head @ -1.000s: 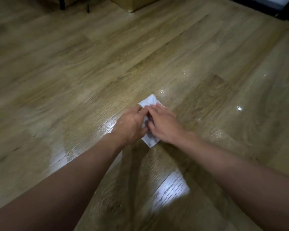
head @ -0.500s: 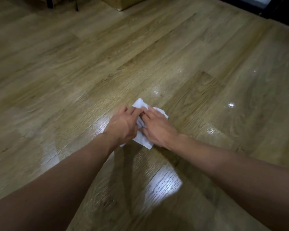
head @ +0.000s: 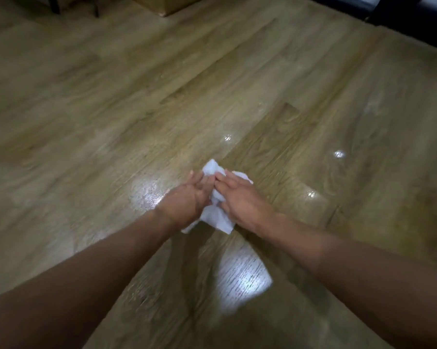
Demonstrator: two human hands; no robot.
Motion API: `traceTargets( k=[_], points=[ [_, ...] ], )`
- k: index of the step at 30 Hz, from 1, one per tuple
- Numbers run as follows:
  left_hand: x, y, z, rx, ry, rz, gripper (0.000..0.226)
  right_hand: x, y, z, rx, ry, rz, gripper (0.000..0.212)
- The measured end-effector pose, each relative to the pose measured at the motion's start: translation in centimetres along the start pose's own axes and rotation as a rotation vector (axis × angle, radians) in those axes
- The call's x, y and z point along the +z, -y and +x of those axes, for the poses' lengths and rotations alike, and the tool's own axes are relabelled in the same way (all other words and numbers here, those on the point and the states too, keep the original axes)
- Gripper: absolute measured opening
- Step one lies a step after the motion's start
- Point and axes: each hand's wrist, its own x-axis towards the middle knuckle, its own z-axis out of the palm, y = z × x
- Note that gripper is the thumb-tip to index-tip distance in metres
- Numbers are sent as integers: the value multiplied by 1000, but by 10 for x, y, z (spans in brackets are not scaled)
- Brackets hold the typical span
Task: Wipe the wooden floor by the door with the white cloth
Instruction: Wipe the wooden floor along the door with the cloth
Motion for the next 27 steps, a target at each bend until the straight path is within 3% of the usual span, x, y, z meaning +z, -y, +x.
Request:
traceTargets(
  k=[4,6,8,12,14,16,18,19,21,25,27],
  points=[
    [3,-38,-25,89,159,-68,58,5,-15,-47,-76,12,79,53],
    [0,-37,-7,49,91,75,57,-2,-29,-27,-68,67,58,53],
    [-14,-29,30,9,116,180,52,-12,-38,0,24,54,87,53],
    [-23,-35,70,-13,172,88,50,-13,-34,-6,233,-1,70,50],
    [-10,-49,51,106,-38,-3,46,-10,-28,-44,207,-60,65,53],
    [-3,-74,25,250,-66,-12,46,-5,-24,-92,159,-92,73,55],
    [9,-89,8,349,43,50,55,0,-20,-130,157,-59,-23,59],
    [6,-92,11,349,110,58,63,-2,-24,-138,152,-23,-57,60],
    [-3,-94,33,351,65,105,74,-15,-43,-129,163,32,-36,59],
    [-36,-108,94,168,263,177,55,-36,-84,-79,322,3,36,51],
    [-46,-121,104,161,249,185,52,-33,-85,-83,407,-64,107,48]
  ],
)
